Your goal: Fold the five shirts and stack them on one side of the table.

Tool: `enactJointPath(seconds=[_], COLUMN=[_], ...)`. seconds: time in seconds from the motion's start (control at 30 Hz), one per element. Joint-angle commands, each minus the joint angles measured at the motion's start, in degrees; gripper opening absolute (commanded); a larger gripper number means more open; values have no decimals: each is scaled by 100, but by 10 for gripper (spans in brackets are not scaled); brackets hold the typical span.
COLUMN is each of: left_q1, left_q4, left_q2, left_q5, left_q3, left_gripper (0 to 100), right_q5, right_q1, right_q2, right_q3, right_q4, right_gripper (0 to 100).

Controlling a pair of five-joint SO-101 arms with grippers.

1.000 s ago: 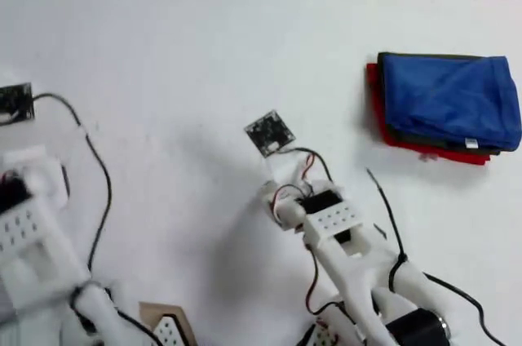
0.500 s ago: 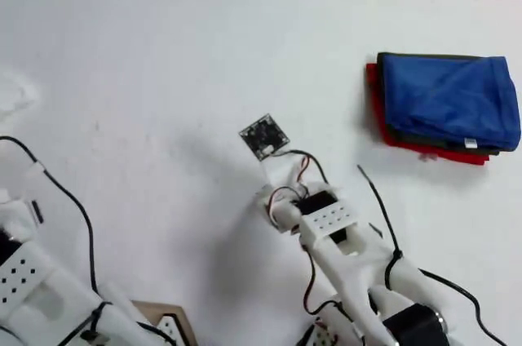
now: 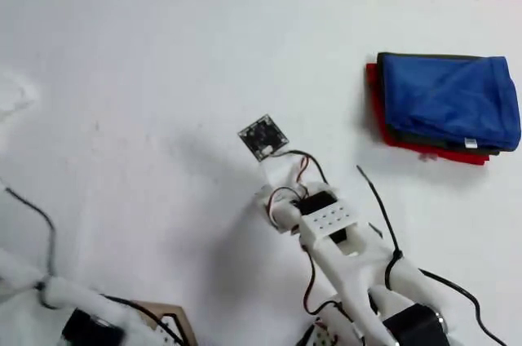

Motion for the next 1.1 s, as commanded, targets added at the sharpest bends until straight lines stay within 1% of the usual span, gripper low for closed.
enactJointPath(seconds=[0.0, 0.07, 0.2, 0.47, 0.57, 0.63, 0.73, 0.8, 0.87, 0.93, 1.07], left_q1=[-308, -396, -431, -343, -343, -369, -369, -352, -299, -132, 422], left_q4=[404, 659, 730, 738, 774, 782, 782, 870, 1108, 1600, 3103], left_q2=[1152, 1705, 2655, 4378, 4835, 5037, 5152, 5152, 5143, 5143, 5143], left_q5=[-79, -79, -97, -123, -123, -132, -132, -132, -123, -88, 26], left_q3=[-1385, -2088, -3037, -3996, -4251, -4356, -4374, -4347, -4453, -4725, -5525], left_gripper=[203, 203, 203, 203, 201, 155, 11, 35, 25, 26, 26], right_q5=[9, 9, 9, 9, 9, 9, 9, 9, 9, 9, 9], right_q1=[-48, -48, -48, -48, -48, -48, -48, -48, -48, -48, -48], right_q2=[4, 4, 4, 4, 4, 4, 13, 13, 13, 13, 13], right_q3=[-176, -176, -176, -185, -185, -185, -176, -176, -176, -176, -167], right_q4=[-101, -101, -101, -101, -101, -110, -189, -189, -189, -189, -189], right_gripper=[24, 24, 24, 24, 24, 24, 24, 24, 24, 24, 24])
